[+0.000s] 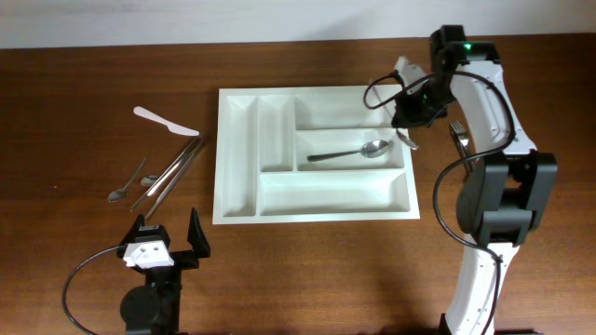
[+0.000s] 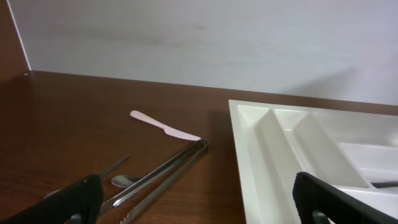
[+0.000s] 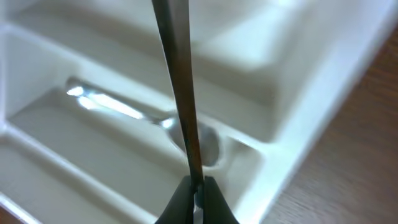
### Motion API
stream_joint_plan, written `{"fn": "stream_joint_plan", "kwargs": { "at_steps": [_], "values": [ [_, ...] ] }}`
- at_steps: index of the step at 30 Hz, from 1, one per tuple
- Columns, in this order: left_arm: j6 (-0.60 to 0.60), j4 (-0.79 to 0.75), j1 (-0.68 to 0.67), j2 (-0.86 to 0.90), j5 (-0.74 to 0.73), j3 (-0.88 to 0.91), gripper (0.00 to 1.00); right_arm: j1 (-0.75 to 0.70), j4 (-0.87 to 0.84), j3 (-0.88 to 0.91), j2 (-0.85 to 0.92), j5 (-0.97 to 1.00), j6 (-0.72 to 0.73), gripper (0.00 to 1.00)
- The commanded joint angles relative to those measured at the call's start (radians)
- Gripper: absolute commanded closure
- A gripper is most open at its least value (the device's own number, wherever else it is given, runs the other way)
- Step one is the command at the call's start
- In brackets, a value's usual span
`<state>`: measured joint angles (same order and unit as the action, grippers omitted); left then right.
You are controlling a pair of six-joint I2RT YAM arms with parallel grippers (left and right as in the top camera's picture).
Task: Pack container
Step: 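Place the second spoon beside the first in the middle compartment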
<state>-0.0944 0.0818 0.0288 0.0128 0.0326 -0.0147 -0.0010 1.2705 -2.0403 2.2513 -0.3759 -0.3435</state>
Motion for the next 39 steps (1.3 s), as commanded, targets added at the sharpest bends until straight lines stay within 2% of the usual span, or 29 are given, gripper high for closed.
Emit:
{"fn": "stream_joint_plan", "kwargs": {
  "at_steps": [1,8,16,21,31,35,37,39],
  "values": [
    [-0.005,0.0,0.005,-0.006,-0.011,0.005,0.01,0.042,0.046,-0.023,-0.021,-0.128,-0.173,0.96],
    [-0.005,0.0,0.005,-0.006,-0.011,0.005,0.01,0.109,0.144,-0.023,-0.021,-0.222,-0.411,0.96],
    [-0.005,0.0,0.005,-0.006,-0.011,0.005,0.01,0.13,0.086,-0.023,-0.019,-0.202,-0.622,0.96],
    [-0.005,0.0,0.005,-0.006,-0.011,0.005,0.01,0.129,0.053,-0.023,-0.002,-0.139,-0.7,0.96],
    [-0.005,0.0,0.005,-0.006,-0.011,0.005,0.01,0.119,0.069,-0.021,0.113,-0.147,-0.689,0.96],
    [-0.005,0.0,0.005,-0.006,-0.011,0.005,0.01,0.116,0.042,-0.022,0.114,-0.134,-0.637,0.68],
    [-0.005,0.0,0.005,-0.006,-0.011,0.005,0.01,0.113,0.04,-0.022,0.114,-0.134,-0.619,0.59],
    [-0.005,0.0,0.005,-0.006,-0.011,0.005,0.01,0.111,0.029,-0.024,0.113,-0.136,-0.588,0.56]
  ]
}}
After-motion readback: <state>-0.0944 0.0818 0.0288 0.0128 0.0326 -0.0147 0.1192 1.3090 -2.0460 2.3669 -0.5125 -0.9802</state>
